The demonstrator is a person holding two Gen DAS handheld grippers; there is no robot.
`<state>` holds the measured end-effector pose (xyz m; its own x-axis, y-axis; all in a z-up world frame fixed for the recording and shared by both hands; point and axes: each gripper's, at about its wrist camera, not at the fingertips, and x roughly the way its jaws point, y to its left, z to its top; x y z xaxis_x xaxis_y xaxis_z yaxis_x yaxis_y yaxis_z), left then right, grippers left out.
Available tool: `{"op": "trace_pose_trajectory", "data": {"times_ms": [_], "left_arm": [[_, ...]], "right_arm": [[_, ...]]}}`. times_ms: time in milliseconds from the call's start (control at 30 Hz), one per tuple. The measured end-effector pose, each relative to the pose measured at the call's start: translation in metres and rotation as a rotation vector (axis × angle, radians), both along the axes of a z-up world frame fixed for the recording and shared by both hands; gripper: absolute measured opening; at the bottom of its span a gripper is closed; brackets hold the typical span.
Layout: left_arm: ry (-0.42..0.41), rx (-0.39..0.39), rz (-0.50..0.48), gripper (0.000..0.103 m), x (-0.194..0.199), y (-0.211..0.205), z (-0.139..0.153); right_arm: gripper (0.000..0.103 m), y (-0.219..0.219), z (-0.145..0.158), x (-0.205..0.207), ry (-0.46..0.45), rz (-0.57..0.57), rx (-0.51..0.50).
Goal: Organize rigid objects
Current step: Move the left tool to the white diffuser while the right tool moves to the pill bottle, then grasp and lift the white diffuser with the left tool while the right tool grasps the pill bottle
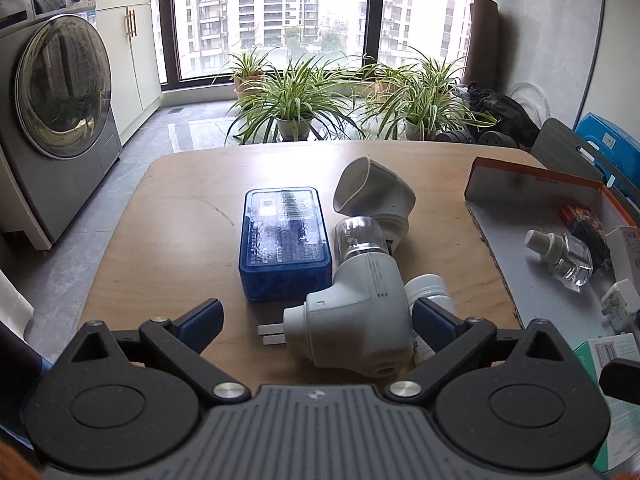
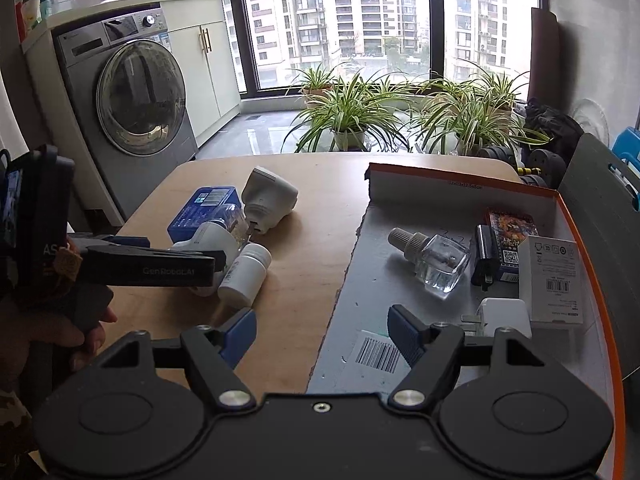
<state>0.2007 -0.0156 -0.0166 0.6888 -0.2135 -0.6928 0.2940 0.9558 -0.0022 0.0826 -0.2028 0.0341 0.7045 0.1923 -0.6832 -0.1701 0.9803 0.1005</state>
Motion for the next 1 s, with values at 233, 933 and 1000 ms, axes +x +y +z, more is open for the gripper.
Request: {"op": "trace_pose_trajectory", "data": {"times_ms": [233, 933, 1000], "left_arm": [[0.027, 0.037, -0.068, 0.091, 0.016, -0.01, -0.018], [-0.049, -0.07, 0.089, 0.086, -0.05, 0.059, 0.002], [-0.052, -0.072, 0.103, 0.086, -0.052, 0.064, 0.002]], "right_arm": [[0.086, 0.006, -0.008, 0.013, 0.021, 0.006, 0.007], [0.076, 0.063, -0.035, 0.074, 0.108, 0.094, 0.04], [0.068, 0.069, -0.041, 0.081, 0.121, 0.094, 0.019]]}}
